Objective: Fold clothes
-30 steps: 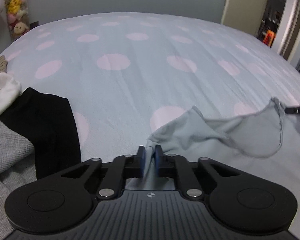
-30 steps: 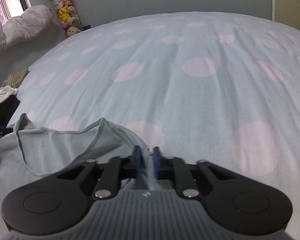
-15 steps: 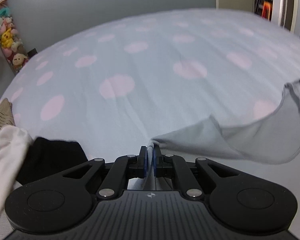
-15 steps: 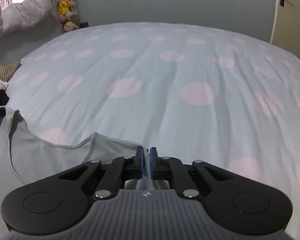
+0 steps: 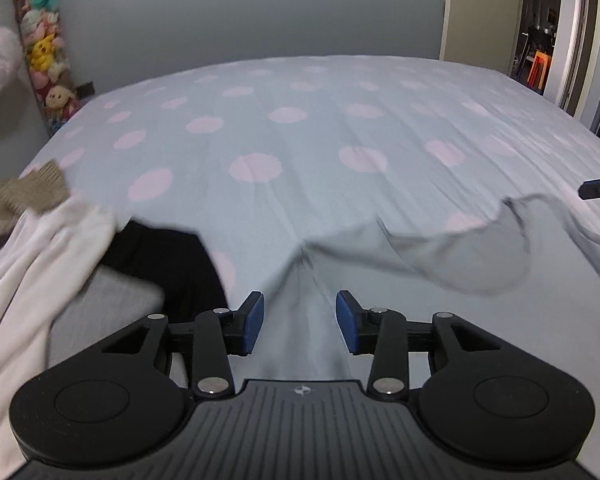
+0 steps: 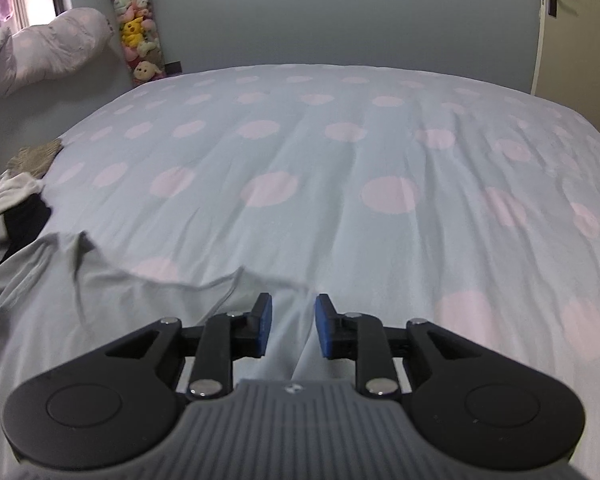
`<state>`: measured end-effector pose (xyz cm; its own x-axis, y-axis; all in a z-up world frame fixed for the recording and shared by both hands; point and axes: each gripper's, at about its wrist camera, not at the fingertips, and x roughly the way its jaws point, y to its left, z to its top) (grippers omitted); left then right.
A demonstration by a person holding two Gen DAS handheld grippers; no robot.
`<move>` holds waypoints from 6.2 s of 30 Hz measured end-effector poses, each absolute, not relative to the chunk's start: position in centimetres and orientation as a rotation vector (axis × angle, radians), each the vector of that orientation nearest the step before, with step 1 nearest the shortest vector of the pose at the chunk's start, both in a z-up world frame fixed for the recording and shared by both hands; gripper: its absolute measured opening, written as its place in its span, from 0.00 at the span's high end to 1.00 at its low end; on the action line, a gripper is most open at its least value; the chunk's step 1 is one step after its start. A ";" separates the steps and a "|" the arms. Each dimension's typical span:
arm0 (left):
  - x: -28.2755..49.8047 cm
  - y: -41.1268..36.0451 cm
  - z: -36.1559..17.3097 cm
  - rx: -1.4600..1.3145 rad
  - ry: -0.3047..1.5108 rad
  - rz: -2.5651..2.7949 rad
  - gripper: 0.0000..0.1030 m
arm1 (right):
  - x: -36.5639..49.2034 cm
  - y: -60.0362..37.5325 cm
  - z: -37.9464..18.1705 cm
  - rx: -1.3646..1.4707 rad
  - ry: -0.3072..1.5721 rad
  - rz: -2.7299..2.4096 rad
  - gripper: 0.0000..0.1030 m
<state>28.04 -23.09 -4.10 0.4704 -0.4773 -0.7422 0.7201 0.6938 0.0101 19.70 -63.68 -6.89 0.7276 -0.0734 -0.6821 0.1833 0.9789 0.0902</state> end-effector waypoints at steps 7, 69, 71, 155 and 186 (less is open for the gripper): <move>18.8 -17.5 -3.0 0.271 0.913 -0.721 0.63 | 13.0 -60.3 -5.7 0.200 0.786 -0.091 0.74; 1.7 -3.9 -10.9 -0.034 1.235 -0.574 0.75 | -10.9 -52.1 -12.4 0.552 1.166 -0.151 0.57; 1.6 -4.0 -11.0 -0.023 1.241 -0.579 0.75 | -10.5 -51.6 -12.8 0.533 1.227 -0.099 0.61; 2.0 -6.3 -5.8 -0.013 1.122 -0.614 0.62 | -15.2 -69.3 3.0 0.459 0.803 -0.552 0.98; 2.2 -6.8 -5.3 0.006 1.112 -0.598 0.62 | -23.2 -78.1 -1.0 0.785 0.682 -0.734 0.69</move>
